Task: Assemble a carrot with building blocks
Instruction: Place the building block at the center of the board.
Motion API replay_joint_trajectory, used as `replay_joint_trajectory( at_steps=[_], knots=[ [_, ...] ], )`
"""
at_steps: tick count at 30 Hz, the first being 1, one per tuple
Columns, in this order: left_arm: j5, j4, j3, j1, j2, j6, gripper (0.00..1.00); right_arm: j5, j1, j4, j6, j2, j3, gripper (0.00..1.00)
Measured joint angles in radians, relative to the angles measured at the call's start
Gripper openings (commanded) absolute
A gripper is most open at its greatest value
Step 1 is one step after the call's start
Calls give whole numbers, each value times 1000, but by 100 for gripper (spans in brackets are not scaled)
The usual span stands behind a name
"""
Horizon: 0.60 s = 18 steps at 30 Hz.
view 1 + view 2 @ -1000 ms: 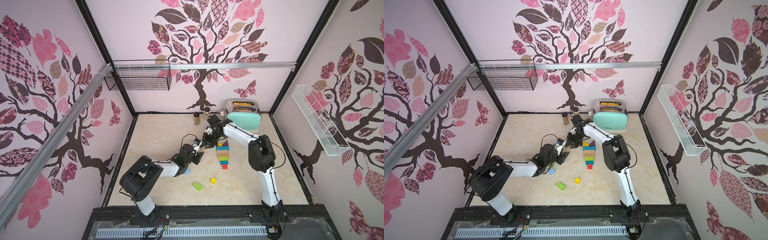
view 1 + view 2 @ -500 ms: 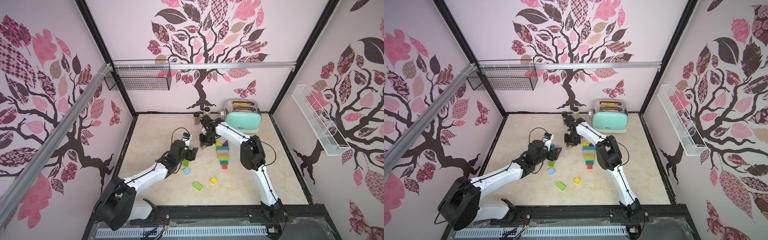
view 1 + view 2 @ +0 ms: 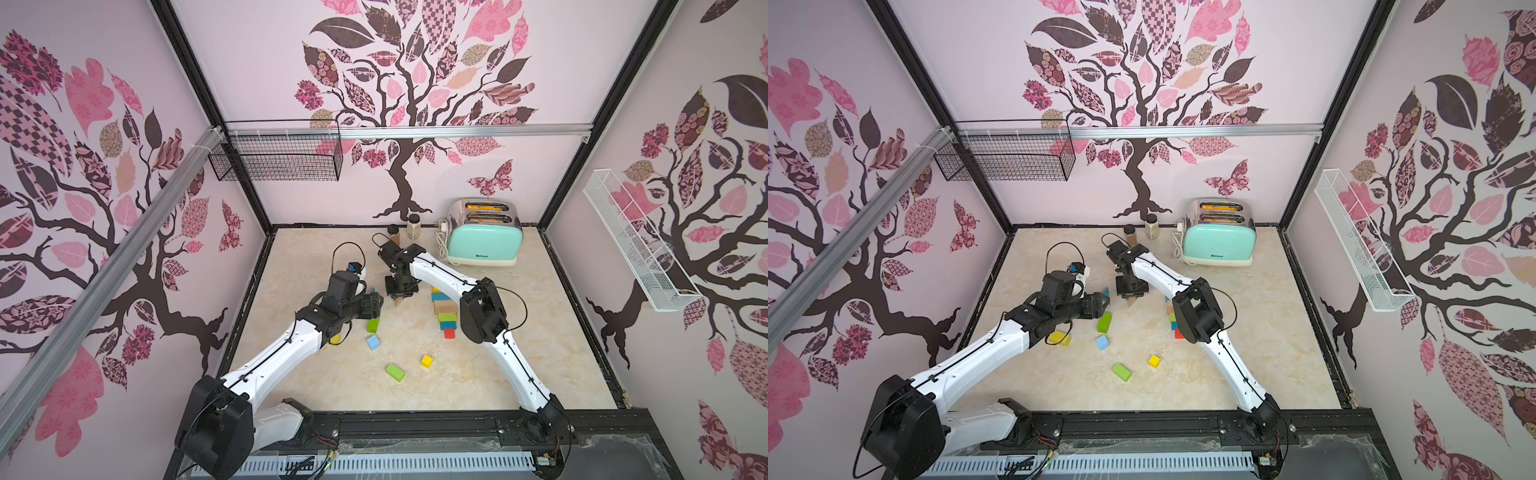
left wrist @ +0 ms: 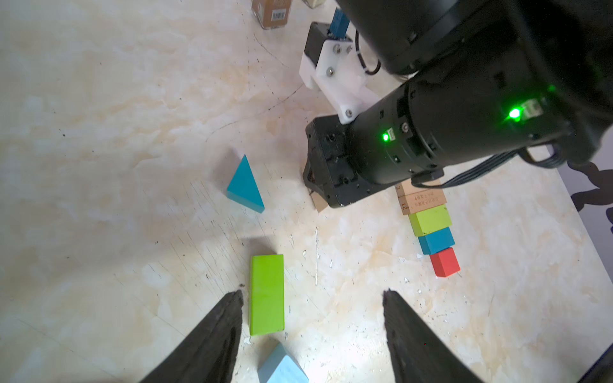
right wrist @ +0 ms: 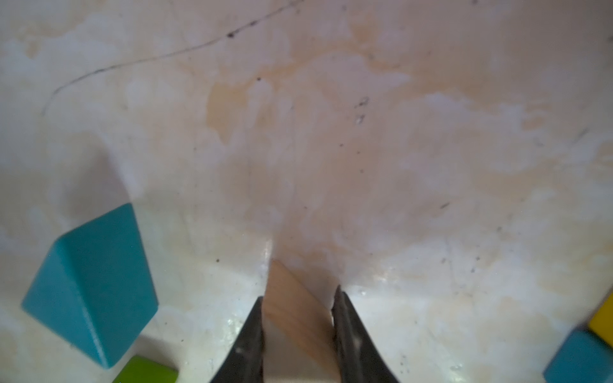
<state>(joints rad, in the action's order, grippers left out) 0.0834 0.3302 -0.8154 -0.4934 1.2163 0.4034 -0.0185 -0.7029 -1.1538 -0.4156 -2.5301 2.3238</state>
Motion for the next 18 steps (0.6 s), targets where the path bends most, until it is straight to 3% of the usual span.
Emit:
replay_joint_trajectory(
  at_steps=[6, 13, 18],
  knots=[
    [18, 32, 0, 2, -50, 16, 73, -72, 0, -4, -55, -2, 1, 20],
    [28, 68, 0, 4, -56, 18, 79, -97, 0, -11, -112, -8, 6, 45],
    [32, 81, 0, 10, -56, 18, 82, -81, 1, -11, -127, -13, 6, 53]
  ],
)
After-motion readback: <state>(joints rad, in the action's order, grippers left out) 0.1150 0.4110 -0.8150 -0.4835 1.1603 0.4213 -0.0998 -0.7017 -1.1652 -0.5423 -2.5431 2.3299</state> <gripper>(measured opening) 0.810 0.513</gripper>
